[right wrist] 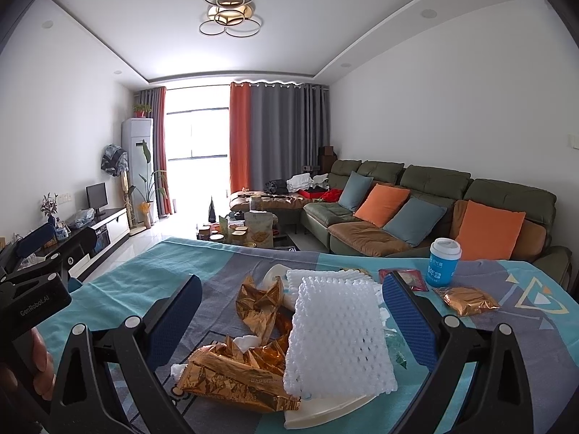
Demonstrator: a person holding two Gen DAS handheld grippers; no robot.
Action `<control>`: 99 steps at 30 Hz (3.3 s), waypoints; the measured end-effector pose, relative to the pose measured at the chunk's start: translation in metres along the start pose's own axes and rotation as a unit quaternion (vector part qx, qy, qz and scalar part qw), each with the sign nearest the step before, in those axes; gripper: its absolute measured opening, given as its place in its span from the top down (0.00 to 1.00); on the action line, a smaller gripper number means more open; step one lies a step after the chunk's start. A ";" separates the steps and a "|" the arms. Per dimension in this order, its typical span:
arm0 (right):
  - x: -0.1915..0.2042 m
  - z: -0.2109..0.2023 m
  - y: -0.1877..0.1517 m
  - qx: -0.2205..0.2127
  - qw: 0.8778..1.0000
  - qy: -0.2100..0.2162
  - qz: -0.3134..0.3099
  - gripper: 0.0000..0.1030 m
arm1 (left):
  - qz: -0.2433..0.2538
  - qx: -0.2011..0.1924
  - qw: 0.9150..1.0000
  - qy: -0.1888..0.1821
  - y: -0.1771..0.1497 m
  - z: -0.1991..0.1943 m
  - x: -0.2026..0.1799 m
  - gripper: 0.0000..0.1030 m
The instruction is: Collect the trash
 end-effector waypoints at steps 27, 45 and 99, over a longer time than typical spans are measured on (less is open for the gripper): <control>-0.006 0.003 -0.002 0.009 1.000 0.003 0.014 0.06 | -0.003 0.025 1.000 0.001 -0.009 0.010 0.001 0.05; -0.018 0.009 -0.007 0.027 0.999 0.006 0.028 0.06 | 0.003 0.052 0.999 -0.006 -0.017 0.018 -0.001 0.05; -0.046 0.039 -0.045 0.172 0.981 0.039 0.081 0.68 | -0.002 0.261 0.920 -0.292 -0.098 0.051 -0.091 0.56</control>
Point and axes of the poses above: each gripper's, at about its wrist camera, not at the fingertips, and z roughly the way its jaws point, x to its left, y to its top, the point moved 4 cm from there along z, roughly the way its jaws point, and after that the axes turned 5 degrees about -x, right-handed, at the moved point
